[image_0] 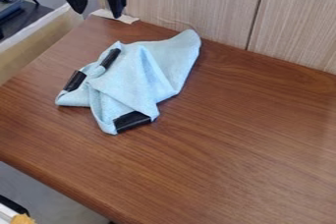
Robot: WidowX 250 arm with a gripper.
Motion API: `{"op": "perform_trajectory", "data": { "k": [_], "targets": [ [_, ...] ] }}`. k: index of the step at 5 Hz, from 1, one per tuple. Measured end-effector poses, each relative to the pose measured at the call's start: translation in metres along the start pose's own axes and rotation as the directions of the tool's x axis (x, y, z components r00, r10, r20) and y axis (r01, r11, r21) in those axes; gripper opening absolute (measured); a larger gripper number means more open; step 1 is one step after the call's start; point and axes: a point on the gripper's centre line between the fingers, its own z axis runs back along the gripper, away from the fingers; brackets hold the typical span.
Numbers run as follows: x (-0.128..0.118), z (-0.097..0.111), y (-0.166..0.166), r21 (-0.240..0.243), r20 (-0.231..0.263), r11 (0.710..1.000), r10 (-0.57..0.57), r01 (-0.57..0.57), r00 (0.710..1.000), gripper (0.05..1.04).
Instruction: Fold cloth from bottom right to top left
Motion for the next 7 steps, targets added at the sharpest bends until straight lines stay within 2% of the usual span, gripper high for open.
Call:
{"op": "perform_trajectory", "data": {
  "k": [1,2,3,4,5,6,7],
  "targets": [
    [-0.008,-0.01,-0.001,-0.011,-0.035,1.0,0.002,-0.002,0.999,1.001],
    [-0.031,-0.006,-0.01,-0.045,-0.051,0.998,-0.034,0.032,0.998,1.001],
    [-0.056,0.008,-0.017,-0.055,-0.038,0.996,-0.066,0.064,0.997,1.001],
    [-0.079,0.009,-0.022,-0.071,-0.049,0.992,-0.108,0.105,0.993,1.001],
    [-0.098,-0.005,-0.028,-0.09,-0.089,0.965,-0.256,0.248,0.963,1.001],
    [-0.111,-0.023,-0.035,-0.105,-0.114,0.934,-0.353,0.342,0.929,1.001],
    [-0.126,-0.048,-0.046,-0.121,-0.152,0.891,-0.451,0.437,0.879,1.001]
  ]
}}
